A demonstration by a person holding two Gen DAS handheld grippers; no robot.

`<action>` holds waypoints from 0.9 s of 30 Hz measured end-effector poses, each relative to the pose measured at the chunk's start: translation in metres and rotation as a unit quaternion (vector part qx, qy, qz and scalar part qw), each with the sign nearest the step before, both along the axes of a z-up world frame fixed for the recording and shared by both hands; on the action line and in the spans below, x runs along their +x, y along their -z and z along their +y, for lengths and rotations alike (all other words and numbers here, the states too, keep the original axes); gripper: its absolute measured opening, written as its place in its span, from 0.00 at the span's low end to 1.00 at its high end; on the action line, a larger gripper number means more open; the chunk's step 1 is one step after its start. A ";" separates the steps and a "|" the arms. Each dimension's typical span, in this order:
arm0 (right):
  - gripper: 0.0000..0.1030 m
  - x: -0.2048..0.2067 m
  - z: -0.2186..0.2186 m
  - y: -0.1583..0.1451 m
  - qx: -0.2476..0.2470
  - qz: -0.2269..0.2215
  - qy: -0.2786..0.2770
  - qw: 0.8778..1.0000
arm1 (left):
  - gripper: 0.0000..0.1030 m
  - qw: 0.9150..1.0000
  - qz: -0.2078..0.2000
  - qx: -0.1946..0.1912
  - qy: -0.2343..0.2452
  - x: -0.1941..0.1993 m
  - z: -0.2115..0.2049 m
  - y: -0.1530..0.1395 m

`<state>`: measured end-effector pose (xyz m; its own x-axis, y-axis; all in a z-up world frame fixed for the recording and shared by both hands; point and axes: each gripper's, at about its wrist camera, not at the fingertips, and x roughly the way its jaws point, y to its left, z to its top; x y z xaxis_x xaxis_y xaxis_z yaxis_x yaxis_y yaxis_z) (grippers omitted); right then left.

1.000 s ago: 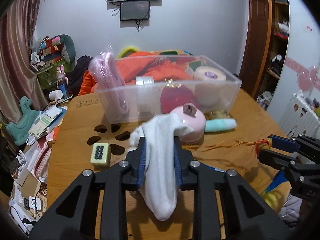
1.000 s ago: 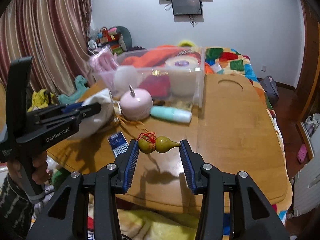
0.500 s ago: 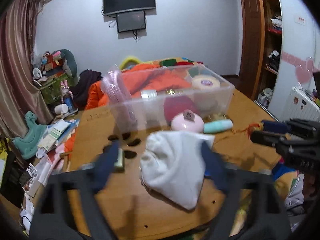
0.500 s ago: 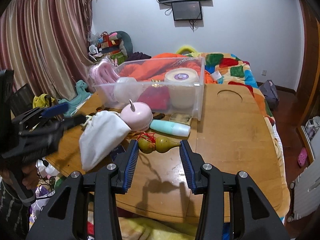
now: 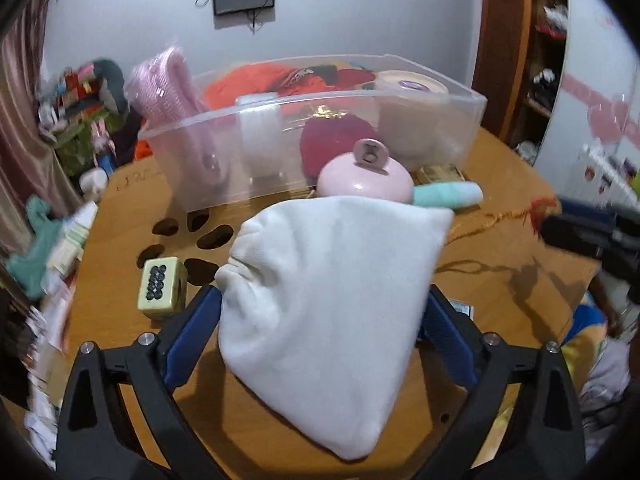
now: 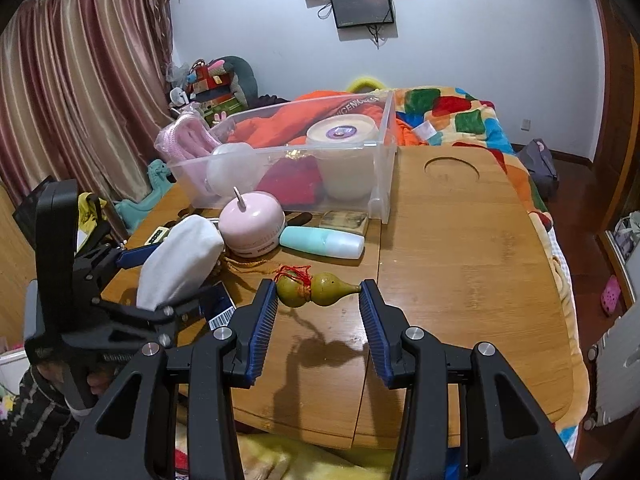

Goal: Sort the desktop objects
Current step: 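Lift the white cloth and yellow gourd and carry them over the bin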

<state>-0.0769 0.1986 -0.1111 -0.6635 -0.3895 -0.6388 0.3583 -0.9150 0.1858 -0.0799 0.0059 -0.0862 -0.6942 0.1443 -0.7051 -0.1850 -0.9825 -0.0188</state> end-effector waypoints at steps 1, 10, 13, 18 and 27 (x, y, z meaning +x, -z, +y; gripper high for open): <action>0.38 -0.001 -0.001 0.001 0.000 -0.003 -0.002 1.000 | 0.96 1.000 -0.009 0.022 -0.003 -0.003 -0.007 0.002; 0.38 -0.005 -0.007 0.003 0.006 -0.006 -0.007 1.000 | 0.56 0.995 -0.001 0.098 -0.022 0.002 -0.042 -0.005; 0.38 -0.006 -0.009 0.002 0.007 -0.004 -0.009 1.000 | 0.49 0.995 0.008 0.092 -0.030 0.008 -0.042 -0.012; 0.38 -0.008 -0.013 -0.005 0.004 0.001 -0.015 1.000 | 0.46 0.995 0.021 0.096 -0.032 0.015 -0.050 -0.025; 0.38 -0.007 -0.028 -0.030 0.010 0.036 -0.029 0.999 | 0.46 0.990 0.058 0.126 -0.030 0.029 -0.063 -0.061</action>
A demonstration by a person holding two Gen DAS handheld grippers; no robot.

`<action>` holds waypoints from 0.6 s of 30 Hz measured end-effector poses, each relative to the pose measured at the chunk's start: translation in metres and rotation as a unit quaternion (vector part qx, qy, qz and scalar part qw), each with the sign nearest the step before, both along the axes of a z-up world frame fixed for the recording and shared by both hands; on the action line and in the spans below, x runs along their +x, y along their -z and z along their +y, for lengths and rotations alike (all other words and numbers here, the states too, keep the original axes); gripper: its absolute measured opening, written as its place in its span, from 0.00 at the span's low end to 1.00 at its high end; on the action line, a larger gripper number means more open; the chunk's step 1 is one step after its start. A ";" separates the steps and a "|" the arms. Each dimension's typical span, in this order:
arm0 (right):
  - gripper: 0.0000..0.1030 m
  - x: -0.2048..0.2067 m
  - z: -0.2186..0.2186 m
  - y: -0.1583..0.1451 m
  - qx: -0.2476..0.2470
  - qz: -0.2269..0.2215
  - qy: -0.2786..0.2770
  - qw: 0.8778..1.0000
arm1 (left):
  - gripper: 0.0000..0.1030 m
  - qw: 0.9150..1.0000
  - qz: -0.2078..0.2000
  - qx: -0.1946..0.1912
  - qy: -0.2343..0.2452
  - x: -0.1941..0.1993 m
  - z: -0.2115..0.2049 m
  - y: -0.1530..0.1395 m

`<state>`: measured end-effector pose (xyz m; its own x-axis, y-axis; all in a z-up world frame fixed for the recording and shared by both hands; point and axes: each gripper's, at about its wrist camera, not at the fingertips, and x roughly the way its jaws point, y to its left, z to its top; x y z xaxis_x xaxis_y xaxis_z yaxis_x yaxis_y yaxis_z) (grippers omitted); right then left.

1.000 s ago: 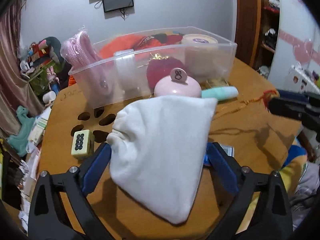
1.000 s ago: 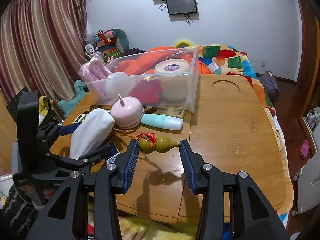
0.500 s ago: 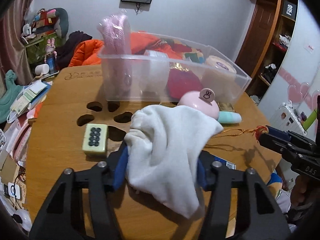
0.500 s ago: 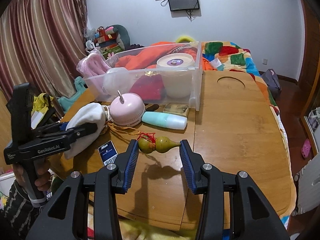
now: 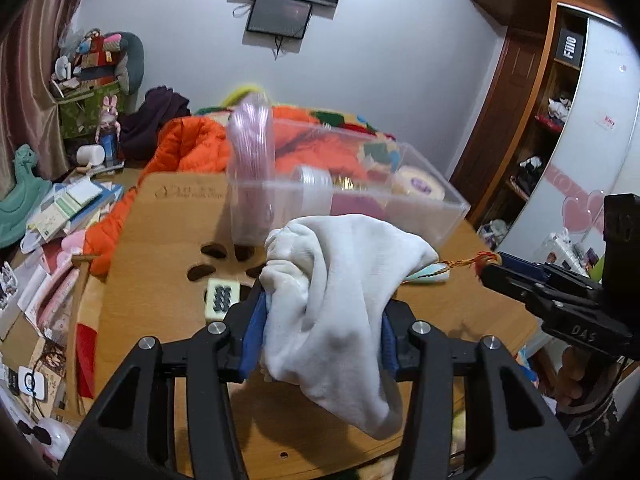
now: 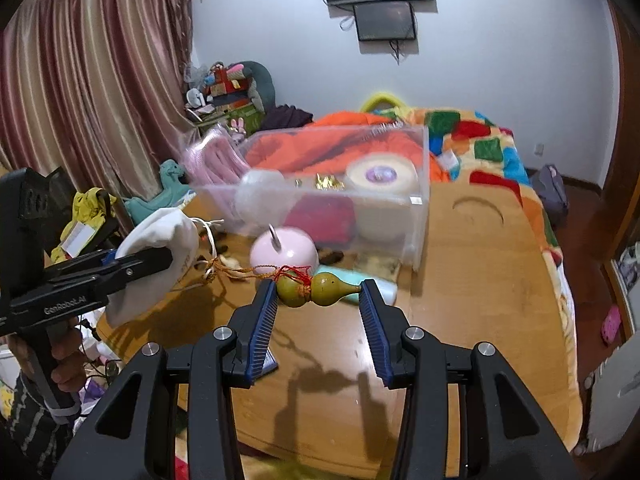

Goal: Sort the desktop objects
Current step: 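Lift the white cloth and yellow gourd and carry them over the bin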

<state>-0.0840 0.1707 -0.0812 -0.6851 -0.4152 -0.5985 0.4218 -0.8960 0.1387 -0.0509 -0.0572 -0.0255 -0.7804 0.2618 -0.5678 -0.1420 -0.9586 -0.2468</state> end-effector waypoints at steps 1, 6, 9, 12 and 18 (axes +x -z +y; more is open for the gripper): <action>0.38 0.000 -0.001 -0.003 0.000 0.005 -0.001 1.000 | 0.46 1.000 0.005 0.000 -0.002 0.001 0.000 -0.004; 0.38 -0.005 -0.006 -0.021 -0.001 0.027 -0.007 1.000 | 0.46 1.000 0.028 -0.007 -0.010 0.003 -0.001 -0.023; 0.38 -0.011 -0.008 -0.028 -0.004 0.035 -0.010 0.999 | 0.46 0.999 0.040 -0.012 -0.012 0.002 0.001 -0.033; 0.38 -0.019 -0.010 -0.035 -0.005 0.044 -0.009 0.999 | 0.46 0.998 0.049 -0.021 -0.014 -0.001 0.005 -0.041; 0.38 -0.036 -0.012 -0.047 -0.009 0.058 -0.007 0.998 | 0.46 0.998 0.062 -0.026 -0.015 -0.015 0.010 -0.053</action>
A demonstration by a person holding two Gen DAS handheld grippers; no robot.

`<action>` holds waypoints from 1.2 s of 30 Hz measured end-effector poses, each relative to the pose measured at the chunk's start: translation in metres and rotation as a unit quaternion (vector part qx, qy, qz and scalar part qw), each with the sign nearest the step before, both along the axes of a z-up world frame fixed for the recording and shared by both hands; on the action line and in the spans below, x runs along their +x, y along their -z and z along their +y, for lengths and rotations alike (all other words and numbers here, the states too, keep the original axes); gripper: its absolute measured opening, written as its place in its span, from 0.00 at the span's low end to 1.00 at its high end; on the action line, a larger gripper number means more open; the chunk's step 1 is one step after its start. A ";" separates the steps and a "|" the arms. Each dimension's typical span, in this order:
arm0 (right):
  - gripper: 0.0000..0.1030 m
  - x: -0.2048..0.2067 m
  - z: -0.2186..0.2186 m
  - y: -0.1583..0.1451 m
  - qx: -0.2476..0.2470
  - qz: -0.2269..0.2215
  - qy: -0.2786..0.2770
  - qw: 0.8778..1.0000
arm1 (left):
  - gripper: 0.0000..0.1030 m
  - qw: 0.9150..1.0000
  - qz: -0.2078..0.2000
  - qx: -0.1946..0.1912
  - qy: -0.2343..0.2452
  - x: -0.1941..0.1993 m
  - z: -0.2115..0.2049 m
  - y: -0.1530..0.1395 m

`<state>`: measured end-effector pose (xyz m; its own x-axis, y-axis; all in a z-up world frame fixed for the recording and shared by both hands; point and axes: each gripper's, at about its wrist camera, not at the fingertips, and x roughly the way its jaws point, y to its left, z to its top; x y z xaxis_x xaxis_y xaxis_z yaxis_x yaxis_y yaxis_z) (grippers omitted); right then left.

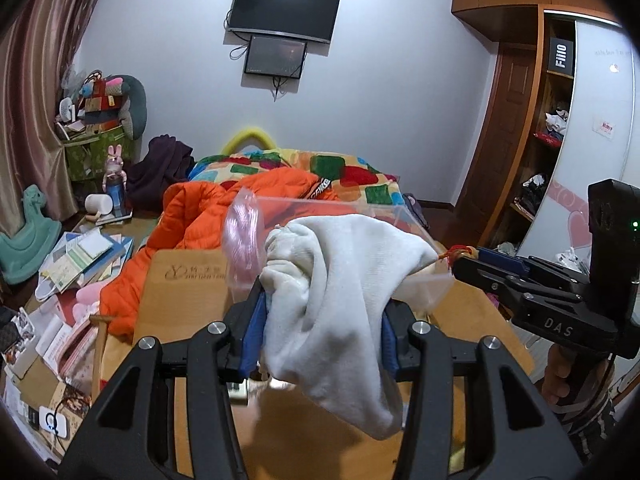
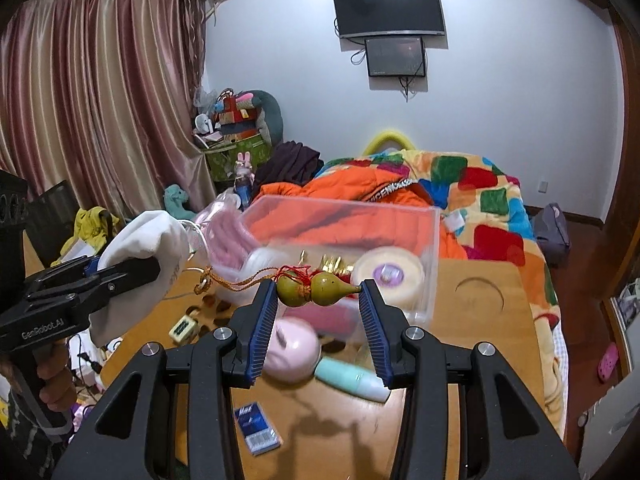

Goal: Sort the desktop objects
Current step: 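Lift the white cloth and yellow gourd and carry them over the bin, then lower the cloth and gourd into the bin and open both tools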

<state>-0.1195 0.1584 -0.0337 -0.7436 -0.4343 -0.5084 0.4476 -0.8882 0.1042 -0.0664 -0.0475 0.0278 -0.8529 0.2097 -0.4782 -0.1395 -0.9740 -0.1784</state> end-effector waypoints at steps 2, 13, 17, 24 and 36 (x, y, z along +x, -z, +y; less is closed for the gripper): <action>0.38 -0.009 -0.001 -0.004 0.002 0.002 0.001 1.000 | 0.46 1.000 0.003 -0.003 0.001 -0.007 0.001 -0.004; 0.38 -0.059 -0.007 -0.006 0.005 -0.001 0.012 1.000 | 0.46 1.000 0.016 -0.021 0.005 -0.058 0.010 -0.021; 0.38 -0.083 -0.007 -0.003 -0.004 -0.013 0.014 1.000 | 0.46 1.000 0.016 -0.024 0.006 -0.081 0.013 -0.023; 0.38 -0.120 -0.016 0.004 -0.002 -0.031 0.014 0.999 | 0.46 0.999 -0.014 -0.035 -0.001 -0.124 0.014 -0.002; 0.38 -0.147 -0.043 0.042 0.037 -0.068 -0.026 0.997 | 0.46 0.996 -0.025 -0.077 -0.024 -0.150 0.021 0.024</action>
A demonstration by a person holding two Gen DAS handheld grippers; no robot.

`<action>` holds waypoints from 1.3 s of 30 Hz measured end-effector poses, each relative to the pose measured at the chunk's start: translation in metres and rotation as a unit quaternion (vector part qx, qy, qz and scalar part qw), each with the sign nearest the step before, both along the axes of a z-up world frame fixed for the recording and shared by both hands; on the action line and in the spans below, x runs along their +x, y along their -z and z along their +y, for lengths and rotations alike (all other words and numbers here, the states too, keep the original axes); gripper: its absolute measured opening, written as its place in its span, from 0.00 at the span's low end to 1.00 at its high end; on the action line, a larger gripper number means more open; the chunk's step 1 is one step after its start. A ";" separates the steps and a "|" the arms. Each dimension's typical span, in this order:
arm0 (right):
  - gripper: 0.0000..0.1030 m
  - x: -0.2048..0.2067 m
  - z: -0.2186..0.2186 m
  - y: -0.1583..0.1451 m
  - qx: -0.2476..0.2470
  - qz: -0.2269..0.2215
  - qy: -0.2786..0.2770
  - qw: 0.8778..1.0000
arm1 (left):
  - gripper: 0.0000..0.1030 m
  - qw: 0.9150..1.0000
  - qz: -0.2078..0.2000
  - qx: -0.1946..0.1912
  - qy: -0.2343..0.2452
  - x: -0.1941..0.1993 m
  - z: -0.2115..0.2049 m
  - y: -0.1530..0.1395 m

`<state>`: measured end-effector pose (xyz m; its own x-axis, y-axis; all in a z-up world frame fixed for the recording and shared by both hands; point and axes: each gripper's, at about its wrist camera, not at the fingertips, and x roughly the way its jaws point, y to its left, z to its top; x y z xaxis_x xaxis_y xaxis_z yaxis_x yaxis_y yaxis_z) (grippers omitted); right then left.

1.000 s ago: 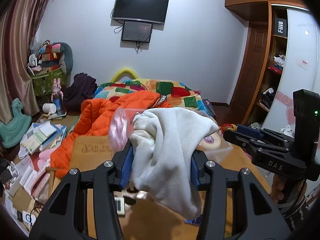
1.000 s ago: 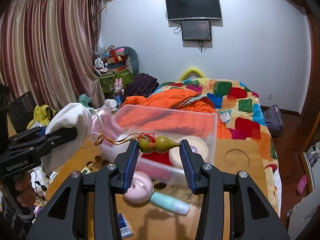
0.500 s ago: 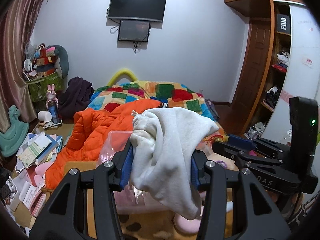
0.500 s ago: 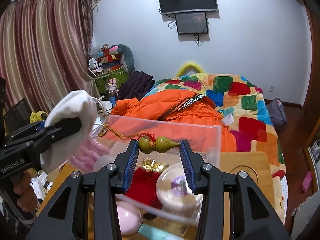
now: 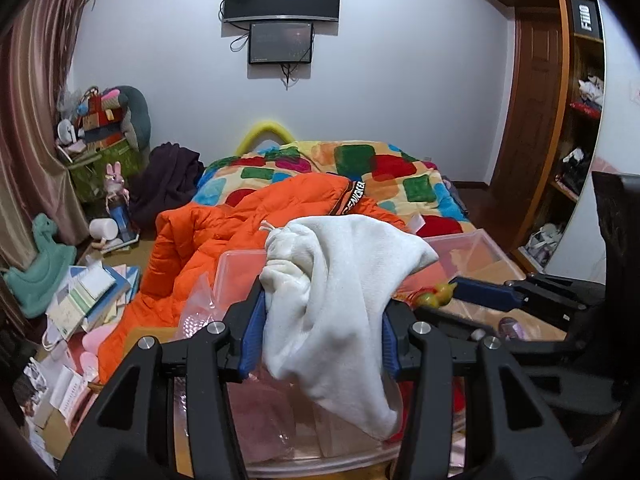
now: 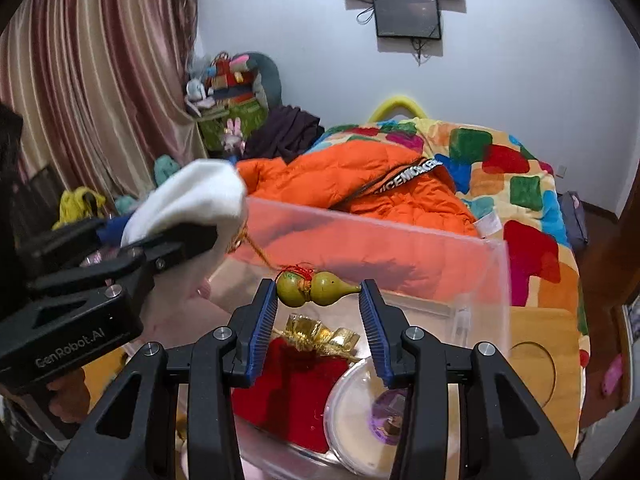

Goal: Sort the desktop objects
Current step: 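Lower the cloth and gourd into the bin and open both tools, then grasp the mahjong tile with the left tool while the right tool grasps the pink round box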

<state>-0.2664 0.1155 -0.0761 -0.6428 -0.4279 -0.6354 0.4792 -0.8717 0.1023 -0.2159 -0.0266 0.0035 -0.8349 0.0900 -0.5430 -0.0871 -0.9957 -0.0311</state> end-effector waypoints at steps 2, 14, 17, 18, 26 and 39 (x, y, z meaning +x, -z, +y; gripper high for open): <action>0.38 -0.001 -0.005 0.005 0.014 -0.003 -0.001 1.000 | 0.47 1.000 -0.001 -0.009 0.000 -0.002 0.003 0.001; 0.38 0.009 -0.024 0.010 0.105 0.039 0.012 0.994 | 0.52 0.999 -0.028 0.033 0.021 -0.010 -0.005 -0.002; 0.49 0.010 -0.022 0.008 0.111 0.047 0.022 0.992 | 0.55 0.998 -0.031 0.045 0.023 -0.011 -0.007 -0.003; 0.55 0.012 -0.021 0.006 0.112 0.053 0.027 0.992 | 0.57 0.998 -0.030 0.052 0.023 -0.010 -0.008 -0.005; 0.61 0.028 0.002 -0.013 0.097 0.077 0.062 0.990 | 0.69 0.997 -0.005 0.075 0.012 0.011 -0.019 -0.024; 0.70 0.094 0.035 -0.036 0.047 0.074 0.079 0.993 | 0.89 0.998 0.030 0.014 -0.052 0.082 -0.045 -0.027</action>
